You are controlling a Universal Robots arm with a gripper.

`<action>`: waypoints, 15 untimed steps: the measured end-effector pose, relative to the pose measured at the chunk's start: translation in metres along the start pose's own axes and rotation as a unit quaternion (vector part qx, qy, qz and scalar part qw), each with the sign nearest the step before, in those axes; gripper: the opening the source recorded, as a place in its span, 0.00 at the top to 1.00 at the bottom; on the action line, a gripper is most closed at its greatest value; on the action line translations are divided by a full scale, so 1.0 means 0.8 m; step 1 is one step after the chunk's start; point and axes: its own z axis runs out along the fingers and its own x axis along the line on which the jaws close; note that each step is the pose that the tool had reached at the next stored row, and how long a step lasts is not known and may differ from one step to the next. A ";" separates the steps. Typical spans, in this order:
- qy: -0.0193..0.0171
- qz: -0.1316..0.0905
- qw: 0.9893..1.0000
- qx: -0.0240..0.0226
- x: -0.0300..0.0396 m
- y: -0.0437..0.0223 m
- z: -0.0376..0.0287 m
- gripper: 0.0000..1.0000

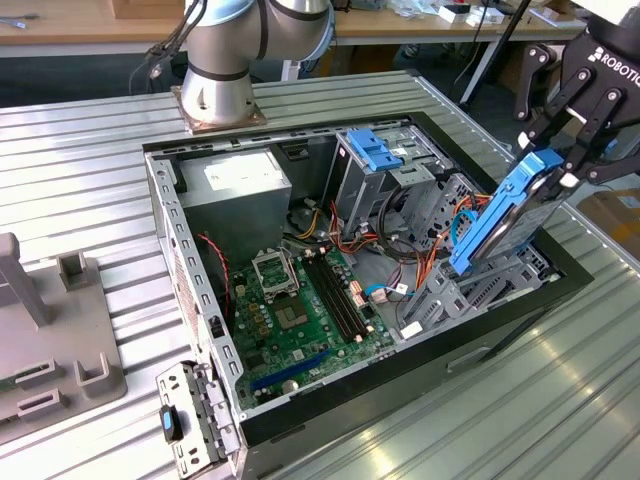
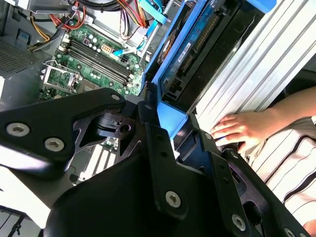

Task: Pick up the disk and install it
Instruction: 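Pick up the disk, then insert the disk into the insertion slot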

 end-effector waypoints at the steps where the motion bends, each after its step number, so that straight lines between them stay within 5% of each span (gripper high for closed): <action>1: 0.000 0.000 1.000 0.000 0.0000 0.0000 0.0002 0.63; 15: 0.000 0.000 1.000 0.000 -0.0055 -0.0022 0.0147 0.63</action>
